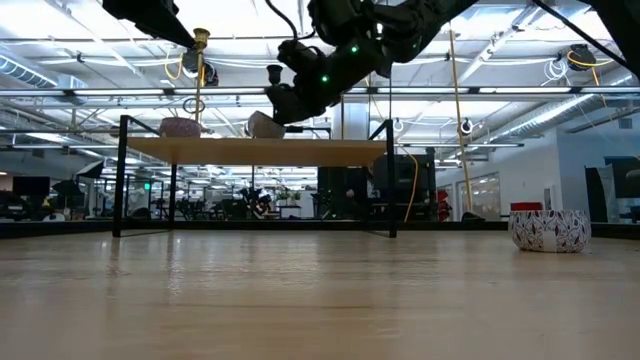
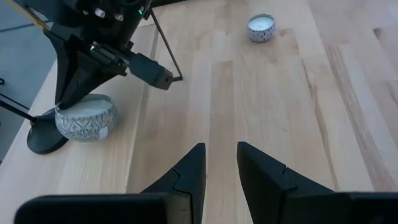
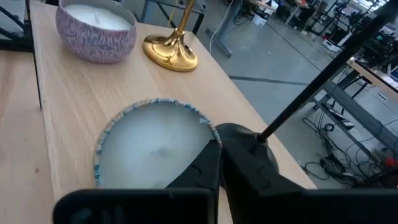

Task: Pick & Place candle stick holders
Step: Put the blue candle on the shelf aligned with the other candle, then put the red candle on the shelf aligned with the other candles

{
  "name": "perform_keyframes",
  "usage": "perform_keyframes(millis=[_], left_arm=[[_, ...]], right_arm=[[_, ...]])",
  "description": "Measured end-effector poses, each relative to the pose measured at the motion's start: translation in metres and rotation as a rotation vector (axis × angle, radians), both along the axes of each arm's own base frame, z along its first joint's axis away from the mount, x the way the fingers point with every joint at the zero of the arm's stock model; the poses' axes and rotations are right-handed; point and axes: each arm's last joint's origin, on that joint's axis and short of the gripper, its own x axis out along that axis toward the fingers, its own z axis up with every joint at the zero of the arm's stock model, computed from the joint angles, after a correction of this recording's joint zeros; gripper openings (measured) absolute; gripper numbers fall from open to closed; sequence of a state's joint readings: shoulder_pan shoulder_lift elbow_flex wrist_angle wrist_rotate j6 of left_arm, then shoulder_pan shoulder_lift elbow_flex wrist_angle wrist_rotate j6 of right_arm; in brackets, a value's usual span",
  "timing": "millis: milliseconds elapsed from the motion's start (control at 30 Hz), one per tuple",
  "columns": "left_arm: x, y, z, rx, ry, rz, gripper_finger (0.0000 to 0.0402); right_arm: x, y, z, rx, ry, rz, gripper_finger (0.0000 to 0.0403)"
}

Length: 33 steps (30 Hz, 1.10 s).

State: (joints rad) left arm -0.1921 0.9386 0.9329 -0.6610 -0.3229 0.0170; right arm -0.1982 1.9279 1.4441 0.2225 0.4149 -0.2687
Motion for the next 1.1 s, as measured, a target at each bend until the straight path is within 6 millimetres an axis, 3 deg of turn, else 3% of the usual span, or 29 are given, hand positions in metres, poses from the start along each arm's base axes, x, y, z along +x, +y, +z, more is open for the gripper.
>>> perform_keyframes(millis=[233, 600, 867, 1100], left_arm=[[0.000, 0.000, 0.000, 0.001, 0.002, -0.003, 0.0097], [0.000, 0.000, 0.000, -0.005, 0.002, -0.004, 0.0097], [-0.001, 0.000, -0.002, -0.021, 0.020, 0.011, 0.0097], [-0.002, 0.000, -0.003, -0.031, 0.028, 0.021, 0.0097]], right_arm=[[0.001, 0.000, 0.001, 0.013, -0.021, -0.005, 0.0031], [0.002, 0.006, 0.005, 0.001, -0.050, 0.011, 0.0109], [-0.015, 0.047, 0.045, -0.033, -0.031, 0.112, 0.0129], [-0.048, 0.091, 0.071, 0.030, 0.085, 0.197, 0.0130]])
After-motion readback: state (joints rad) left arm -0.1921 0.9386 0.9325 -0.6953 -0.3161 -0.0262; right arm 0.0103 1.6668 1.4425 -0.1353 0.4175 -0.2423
